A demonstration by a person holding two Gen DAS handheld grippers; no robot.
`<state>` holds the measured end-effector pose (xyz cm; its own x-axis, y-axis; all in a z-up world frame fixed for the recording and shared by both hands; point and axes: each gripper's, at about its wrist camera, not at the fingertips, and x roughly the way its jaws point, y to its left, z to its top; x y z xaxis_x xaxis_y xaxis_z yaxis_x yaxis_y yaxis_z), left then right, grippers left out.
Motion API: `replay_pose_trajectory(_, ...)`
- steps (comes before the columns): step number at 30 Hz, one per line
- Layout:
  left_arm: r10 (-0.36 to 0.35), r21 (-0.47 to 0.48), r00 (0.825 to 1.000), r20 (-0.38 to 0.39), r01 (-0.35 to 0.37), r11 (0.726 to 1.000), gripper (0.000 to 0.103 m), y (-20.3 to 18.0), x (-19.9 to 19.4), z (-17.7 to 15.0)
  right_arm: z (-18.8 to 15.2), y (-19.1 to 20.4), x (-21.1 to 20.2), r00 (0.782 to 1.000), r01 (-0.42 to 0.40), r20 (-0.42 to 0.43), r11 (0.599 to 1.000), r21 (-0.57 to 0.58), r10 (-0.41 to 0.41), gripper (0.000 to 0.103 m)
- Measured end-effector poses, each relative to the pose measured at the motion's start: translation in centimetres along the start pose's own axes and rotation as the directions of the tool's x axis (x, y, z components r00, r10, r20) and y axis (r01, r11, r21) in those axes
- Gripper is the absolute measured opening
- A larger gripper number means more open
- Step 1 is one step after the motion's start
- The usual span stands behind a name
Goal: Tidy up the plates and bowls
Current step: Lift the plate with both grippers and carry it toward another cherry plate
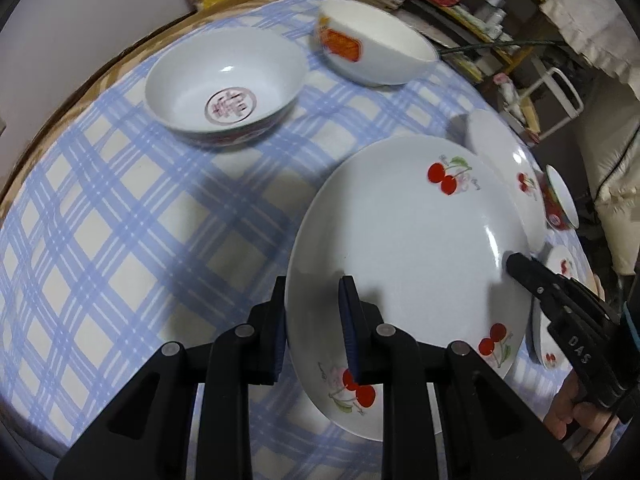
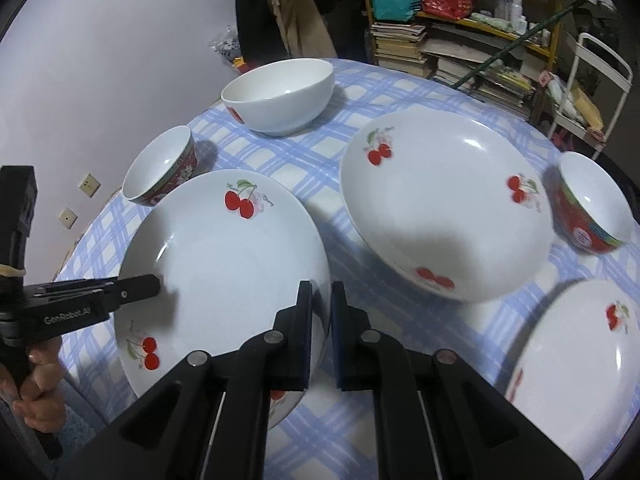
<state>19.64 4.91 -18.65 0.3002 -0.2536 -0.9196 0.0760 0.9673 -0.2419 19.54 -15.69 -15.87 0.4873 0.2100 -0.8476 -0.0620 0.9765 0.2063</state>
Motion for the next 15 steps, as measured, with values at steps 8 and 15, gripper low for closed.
replay_pose_trajectory(8, -0.006, 0.030, 1.000, 0.009, 0.006, 1.000, 0.022, -1.6, -2.0, -1.8, -1.7, -1.0, -2.6, 1.000, -0.005, 0.008, 0.999, 0.054, 0.005, 0.010)
replay_pose_trajectory(15, -0.007, 0.070, 1.000, -0.009, 0.008, 0.997, 0.022, -3.5, -2.5, -3.5, -4.0, -2.2, -4.4, 1.000, -0.014, -0.015, 0.994, 0.105, 0.016, 0.010)
